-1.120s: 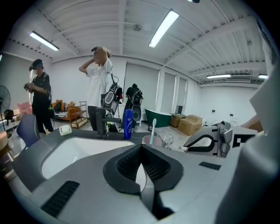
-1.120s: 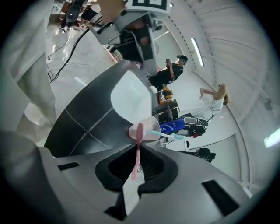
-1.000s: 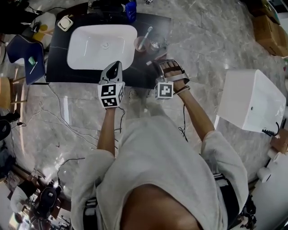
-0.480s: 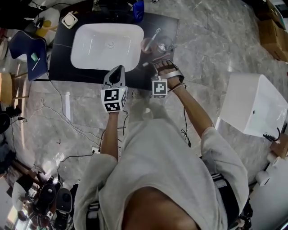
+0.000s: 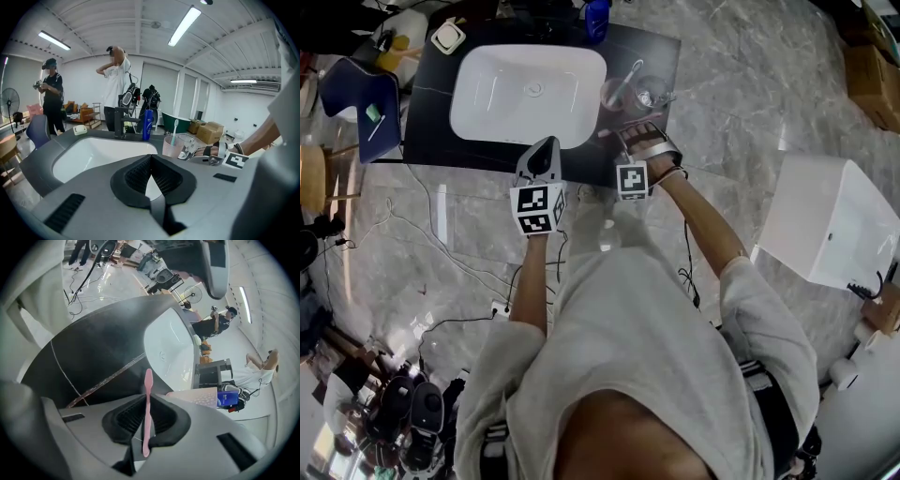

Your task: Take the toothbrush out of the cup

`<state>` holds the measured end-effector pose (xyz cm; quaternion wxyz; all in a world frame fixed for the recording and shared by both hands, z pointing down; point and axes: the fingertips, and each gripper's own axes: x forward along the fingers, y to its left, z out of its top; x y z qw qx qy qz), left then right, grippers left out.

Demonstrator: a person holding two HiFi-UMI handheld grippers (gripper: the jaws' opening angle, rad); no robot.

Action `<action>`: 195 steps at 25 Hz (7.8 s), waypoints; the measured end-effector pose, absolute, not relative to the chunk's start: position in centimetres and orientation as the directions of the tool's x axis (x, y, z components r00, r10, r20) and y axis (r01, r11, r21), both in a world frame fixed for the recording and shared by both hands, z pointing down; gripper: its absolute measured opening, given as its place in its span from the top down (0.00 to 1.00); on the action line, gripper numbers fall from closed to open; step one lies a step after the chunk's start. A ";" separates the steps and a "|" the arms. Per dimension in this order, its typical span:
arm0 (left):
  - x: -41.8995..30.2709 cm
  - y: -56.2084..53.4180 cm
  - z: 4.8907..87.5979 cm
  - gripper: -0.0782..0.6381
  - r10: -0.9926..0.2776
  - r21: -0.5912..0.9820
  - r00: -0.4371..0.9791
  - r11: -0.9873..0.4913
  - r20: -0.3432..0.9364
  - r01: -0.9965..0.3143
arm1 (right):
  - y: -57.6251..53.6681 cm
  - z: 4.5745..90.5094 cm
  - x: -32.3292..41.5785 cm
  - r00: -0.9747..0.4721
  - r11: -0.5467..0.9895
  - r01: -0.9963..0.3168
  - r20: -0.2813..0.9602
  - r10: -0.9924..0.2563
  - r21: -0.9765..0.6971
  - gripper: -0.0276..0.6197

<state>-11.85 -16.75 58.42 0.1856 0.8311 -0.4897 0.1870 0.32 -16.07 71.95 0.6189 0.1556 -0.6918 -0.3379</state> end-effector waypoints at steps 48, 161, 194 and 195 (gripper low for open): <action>-7.7 -19.1 52.9 0.85 -0.763 0.069 0.513 -0.532 0.395 -0.844 | -20.5 56.9 6.6 -0.365 0.282 -0.929 0.452 -0.814 -0.242 0.94; -8.6 -17.6 57.0 0.85 -0.726 0.135 0.521 -0.521 0.449 -0.843 | -15.8 57.0 7.8 -0.239 0.435 -0.862 0.546 -0.803 0.262 0.90; -12.2 -18.2 58.1 0.85 -0.744 0.140 0.474 -0.467 0.472 -0.873 | -15.7 71.3 0.9 -0.068 0.749 0.079 0.753 -0.655 0.658 0.90; -12.3 -18.2 58.1 0.85 -0.744 0.141 0.473 -0.466 0.472 -0.873 | -15.8 71.6 0.8 -0.069 0.752 0.087 0.757 -0.649 0.653 0.90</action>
